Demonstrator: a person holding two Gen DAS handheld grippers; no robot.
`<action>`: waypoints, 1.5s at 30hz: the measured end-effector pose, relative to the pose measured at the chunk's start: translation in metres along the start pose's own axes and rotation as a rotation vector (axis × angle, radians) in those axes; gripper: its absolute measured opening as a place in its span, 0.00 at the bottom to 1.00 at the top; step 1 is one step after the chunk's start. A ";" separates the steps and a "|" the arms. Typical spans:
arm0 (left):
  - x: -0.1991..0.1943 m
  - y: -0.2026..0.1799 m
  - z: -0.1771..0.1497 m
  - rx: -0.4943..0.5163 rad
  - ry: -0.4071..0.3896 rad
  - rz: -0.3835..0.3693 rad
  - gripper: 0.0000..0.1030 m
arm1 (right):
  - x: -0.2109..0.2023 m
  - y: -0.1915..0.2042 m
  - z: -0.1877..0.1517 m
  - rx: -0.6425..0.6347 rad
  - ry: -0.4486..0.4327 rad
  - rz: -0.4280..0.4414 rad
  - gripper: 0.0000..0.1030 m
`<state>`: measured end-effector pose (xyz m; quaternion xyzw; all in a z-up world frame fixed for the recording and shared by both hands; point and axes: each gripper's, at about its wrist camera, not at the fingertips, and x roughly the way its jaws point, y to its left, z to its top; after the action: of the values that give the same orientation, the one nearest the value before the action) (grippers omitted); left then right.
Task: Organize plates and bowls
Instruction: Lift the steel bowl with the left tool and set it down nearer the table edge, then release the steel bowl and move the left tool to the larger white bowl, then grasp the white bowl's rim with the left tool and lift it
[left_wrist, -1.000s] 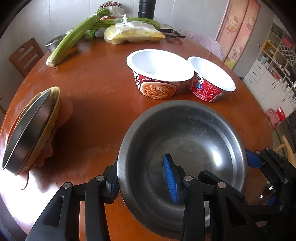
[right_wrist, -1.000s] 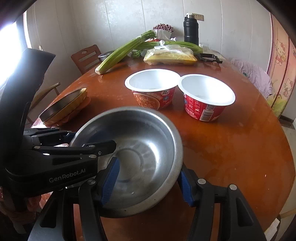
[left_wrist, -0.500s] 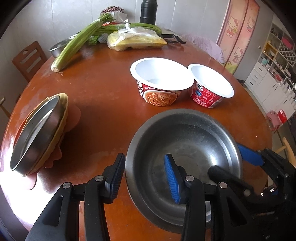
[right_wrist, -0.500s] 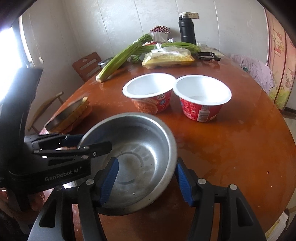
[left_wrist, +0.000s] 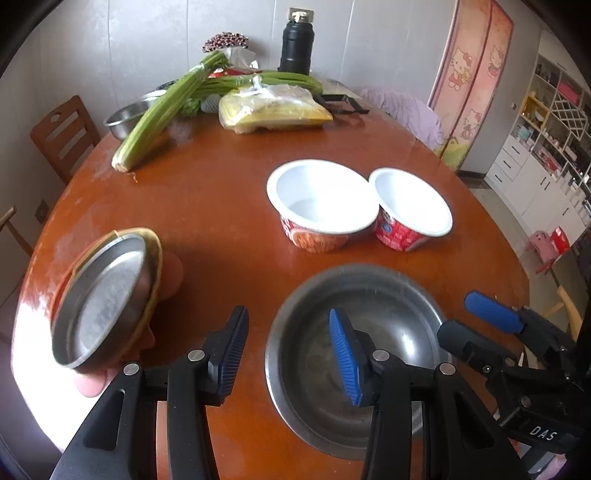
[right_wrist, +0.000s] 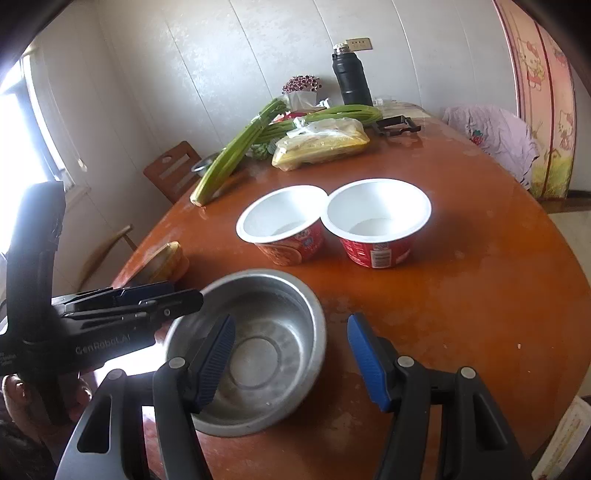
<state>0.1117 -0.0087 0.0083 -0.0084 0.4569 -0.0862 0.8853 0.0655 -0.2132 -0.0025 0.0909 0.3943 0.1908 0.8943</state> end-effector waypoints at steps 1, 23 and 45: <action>-0.001 0.001 0.003 0.004 -0.005 -0.002 0.46 | 0.003 0.000 0.004 0.008 0.009 0.008 0.61; 0.061 0.003 0.107 0.027 0.052 0.011 0.48 | 0.085 -0.010 0.059 0.144 0.130 0.073 0.61; 0.124 0.014 0.120 -0.046 0.155 -0.003 0.47 | 0.106 -0.014 0.086 0.049 0.112 0.008 0.61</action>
<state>0.2813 -0.0224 -0.0237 -0.0229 0.5261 -0.0773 0.8466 0.1978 -0.1831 -0.0203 0.1036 0.4480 0.1897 0.8675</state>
